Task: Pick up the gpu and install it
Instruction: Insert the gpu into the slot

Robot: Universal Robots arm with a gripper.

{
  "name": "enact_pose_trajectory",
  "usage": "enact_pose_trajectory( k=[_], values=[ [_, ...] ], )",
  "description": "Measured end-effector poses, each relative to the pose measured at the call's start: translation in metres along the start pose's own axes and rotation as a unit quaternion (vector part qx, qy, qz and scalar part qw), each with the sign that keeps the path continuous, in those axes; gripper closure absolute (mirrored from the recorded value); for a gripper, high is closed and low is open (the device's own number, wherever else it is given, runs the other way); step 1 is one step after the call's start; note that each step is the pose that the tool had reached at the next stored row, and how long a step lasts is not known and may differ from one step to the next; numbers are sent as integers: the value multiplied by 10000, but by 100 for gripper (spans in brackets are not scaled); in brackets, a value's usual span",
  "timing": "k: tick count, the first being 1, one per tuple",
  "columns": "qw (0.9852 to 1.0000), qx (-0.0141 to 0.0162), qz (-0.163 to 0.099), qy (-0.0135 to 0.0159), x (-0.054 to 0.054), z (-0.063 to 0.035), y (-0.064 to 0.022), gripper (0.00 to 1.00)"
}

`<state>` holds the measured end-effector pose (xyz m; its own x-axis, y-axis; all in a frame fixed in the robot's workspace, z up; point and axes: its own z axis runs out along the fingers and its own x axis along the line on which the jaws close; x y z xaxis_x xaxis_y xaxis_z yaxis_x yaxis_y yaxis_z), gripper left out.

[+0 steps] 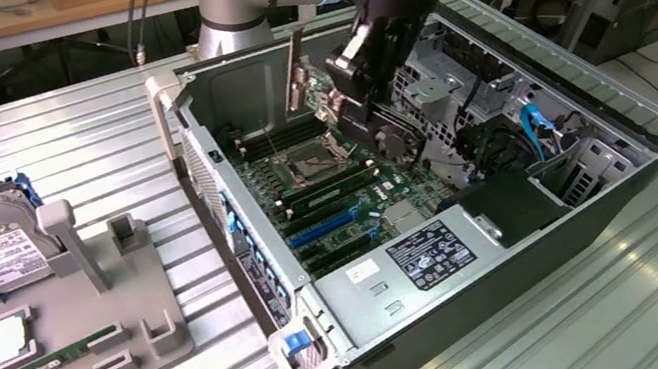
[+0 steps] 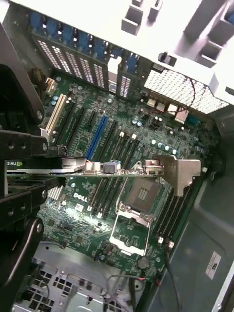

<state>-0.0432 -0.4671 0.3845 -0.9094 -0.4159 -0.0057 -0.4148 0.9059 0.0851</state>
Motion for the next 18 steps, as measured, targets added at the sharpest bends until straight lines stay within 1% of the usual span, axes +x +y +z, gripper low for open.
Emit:
enact_pose_trajectory(
  k=[1,3,7,10,12,13,14,16,17,18],
  values=[
    [9995,-2,-323,28,0,21,-2,74],
    [9981,-3,-611,52,0,41,-4,74],
    [9950,-5,-998,85,0,68,-6,74],
    [9918,-7,-1270,109,0,87,-8,74],
    [9893,-8,-1453,124,1,100,-9,74],
    [9877,-9,-1558,133,1,108,-9,74],
    [9865,-9,-1630,139,1,113,-10,74],
    [9827,-10,-1847,158,1,128,-11,74],
    [9812,-11,-1924,164,1,133,-11,74],
    [9790,-11,-2033,174,1,140,-12,74]
  ],
)
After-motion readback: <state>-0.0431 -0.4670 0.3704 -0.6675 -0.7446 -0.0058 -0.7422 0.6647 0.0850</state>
